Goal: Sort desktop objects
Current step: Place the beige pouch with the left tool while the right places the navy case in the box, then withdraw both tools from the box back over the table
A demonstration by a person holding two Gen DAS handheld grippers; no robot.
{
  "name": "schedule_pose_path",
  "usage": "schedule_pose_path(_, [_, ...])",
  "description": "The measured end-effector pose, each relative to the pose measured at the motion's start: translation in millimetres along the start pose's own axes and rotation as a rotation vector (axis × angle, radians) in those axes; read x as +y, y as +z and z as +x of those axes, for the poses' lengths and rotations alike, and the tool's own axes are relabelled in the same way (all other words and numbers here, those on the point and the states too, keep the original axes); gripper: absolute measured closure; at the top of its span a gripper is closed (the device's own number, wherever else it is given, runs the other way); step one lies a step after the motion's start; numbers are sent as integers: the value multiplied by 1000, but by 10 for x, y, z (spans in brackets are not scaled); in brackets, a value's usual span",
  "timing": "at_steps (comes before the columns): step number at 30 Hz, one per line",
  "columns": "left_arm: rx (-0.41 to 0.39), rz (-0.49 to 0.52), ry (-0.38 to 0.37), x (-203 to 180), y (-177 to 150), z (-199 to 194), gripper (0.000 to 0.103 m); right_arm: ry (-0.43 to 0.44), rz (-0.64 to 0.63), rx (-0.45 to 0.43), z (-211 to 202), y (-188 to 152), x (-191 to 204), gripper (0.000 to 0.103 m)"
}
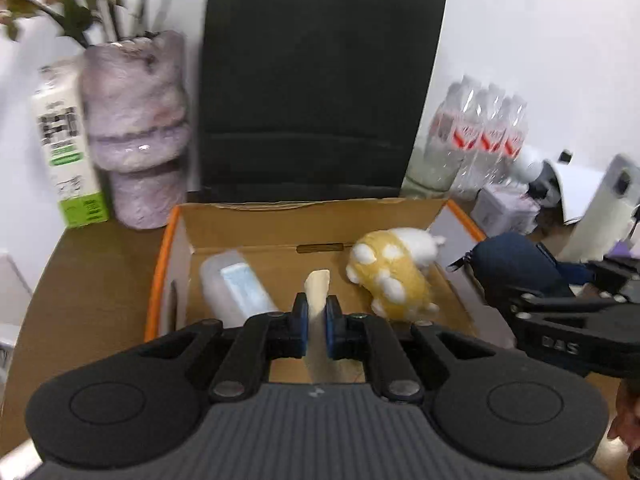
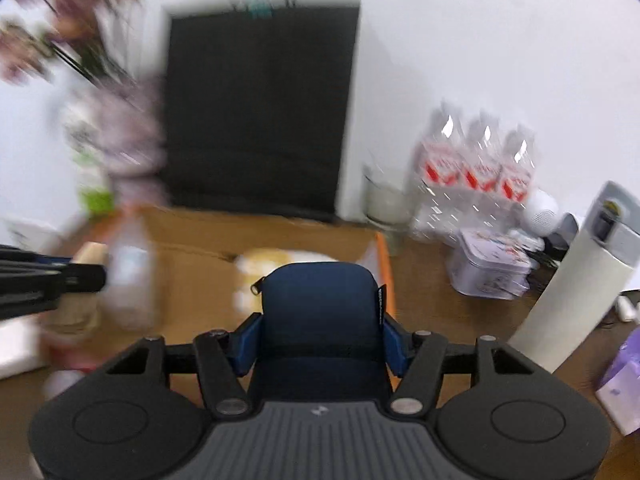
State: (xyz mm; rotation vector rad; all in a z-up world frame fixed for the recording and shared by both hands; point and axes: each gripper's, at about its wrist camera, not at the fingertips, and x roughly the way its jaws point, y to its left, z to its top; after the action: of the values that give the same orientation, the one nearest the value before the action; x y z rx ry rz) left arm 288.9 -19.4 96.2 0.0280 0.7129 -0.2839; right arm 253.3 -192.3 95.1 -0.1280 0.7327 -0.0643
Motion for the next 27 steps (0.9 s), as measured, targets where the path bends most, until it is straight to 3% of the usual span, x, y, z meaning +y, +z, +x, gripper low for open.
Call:
schedule_pose_path(2, [-3,74,4,-32,14,230,91,-39,-29,69,325,82,80,43])
schedule_pose_path(4, [41,105,91,-47,1,473,91,-61,-38,136,592,104,135,43])
schedule_pose_path(7, [73,94,149,29,-32,630,89,-9,-16,190,845,80,166,43])
schedule_pose_path(9, [100,74,132,117,-74,659,81,46,24,188,930,35,123,42])
schedule_pose_path(12, [113,90,101,163,-113,642,66,40,-11,144,935,-20,167,38])
schedule_pose_path(14, [124,105,72,133,-120,606,45,42,-39,130,934,-52,208,35])
schedule_pose_path(15, [138,103,51,104,-125,595,40,46,-50,131,951,-37,186,33])
schedule_pose_path(21, [103,57,74,122,10,254,19,137,78,159,747,143,-145,29])
schedule_pose_path(23, [77,19,95,180,102,42,17,192,128,148,527,252,-288,26])
schedule_pose_path(27, [63,-34,116,237,193,-348,12,215,175,85,23,396,-426,26])
